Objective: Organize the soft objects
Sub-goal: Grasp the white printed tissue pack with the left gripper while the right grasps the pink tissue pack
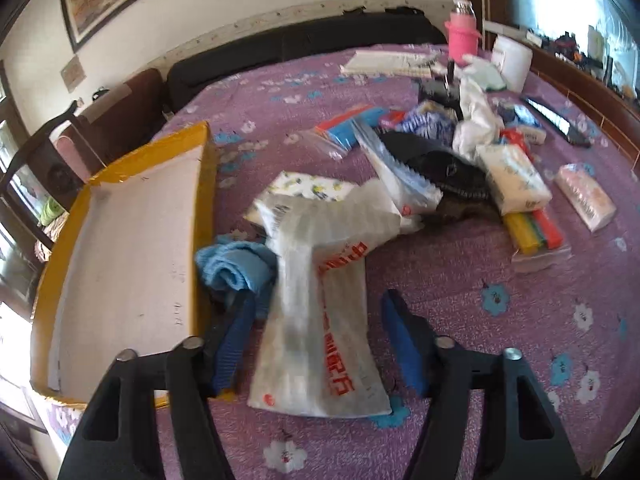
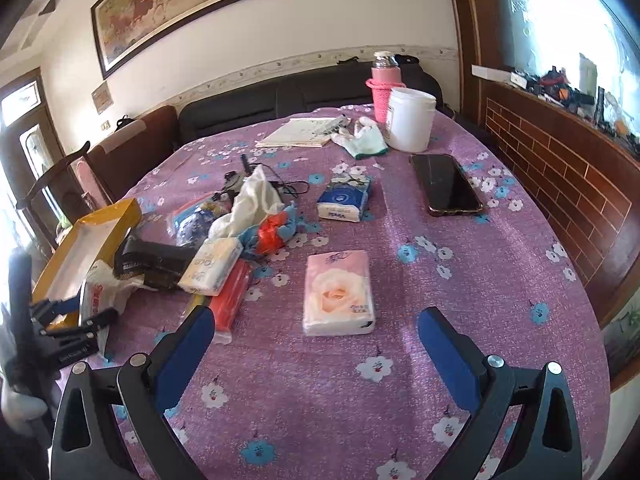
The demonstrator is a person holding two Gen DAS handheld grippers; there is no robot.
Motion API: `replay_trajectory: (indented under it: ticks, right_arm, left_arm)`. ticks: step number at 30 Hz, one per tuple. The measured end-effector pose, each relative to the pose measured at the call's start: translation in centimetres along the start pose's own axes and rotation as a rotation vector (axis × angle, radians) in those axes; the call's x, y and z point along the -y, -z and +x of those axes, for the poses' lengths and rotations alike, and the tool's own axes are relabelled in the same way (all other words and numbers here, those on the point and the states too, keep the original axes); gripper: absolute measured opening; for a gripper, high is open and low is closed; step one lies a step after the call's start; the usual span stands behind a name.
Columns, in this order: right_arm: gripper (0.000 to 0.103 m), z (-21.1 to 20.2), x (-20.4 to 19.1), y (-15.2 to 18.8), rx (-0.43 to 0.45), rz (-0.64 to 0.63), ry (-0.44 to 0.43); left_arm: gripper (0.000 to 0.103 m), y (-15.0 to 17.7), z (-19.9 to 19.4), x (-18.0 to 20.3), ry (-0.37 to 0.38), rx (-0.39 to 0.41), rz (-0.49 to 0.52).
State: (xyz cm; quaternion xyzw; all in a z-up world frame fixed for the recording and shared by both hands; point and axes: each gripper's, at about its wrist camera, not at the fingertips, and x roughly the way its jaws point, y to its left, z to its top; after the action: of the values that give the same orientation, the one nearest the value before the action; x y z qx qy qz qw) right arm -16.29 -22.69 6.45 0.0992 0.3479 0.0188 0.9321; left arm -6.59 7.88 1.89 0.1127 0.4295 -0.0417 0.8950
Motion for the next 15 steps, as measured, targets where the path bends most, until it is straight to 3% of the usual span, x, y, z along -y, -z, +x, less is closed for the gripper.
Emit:
replay_trajectory:
  ticks: [2,6,13,14,15]
  right_arm:
    - [0.103,0.7,1.4,-0.5,-0.019,0.039,0.008]
    - [0.103,2.5,3.8,-1.6,-0.069,0.091,0.025]
    - [0.101,7.8,2.0,-2.1,-0.172,0.002,0.029]
    - [0.097,8.6,1.6,-2.2,-0.183,-0.014,0.036]
    - [0.086,9.2,1.3,-2.2,-0.192,-0.027,0.037]
  left_arm:
    - [0.041,0.3,-0.1,-0.2,0.025,-0.007,-0.025]
    - [0.040,1.0,-2.8,-0.8,0.093,0.059,-0.086]
    - [0.040,1.2,-8.1,-1.8,0.187,0.158,-0.137]
    - [0.040,1.1,-8.7,-2.0,0.193,0.170,-0.141]
    - [0.040,1.1,-9.7,-2.3,0.204,0.187,-0.150]
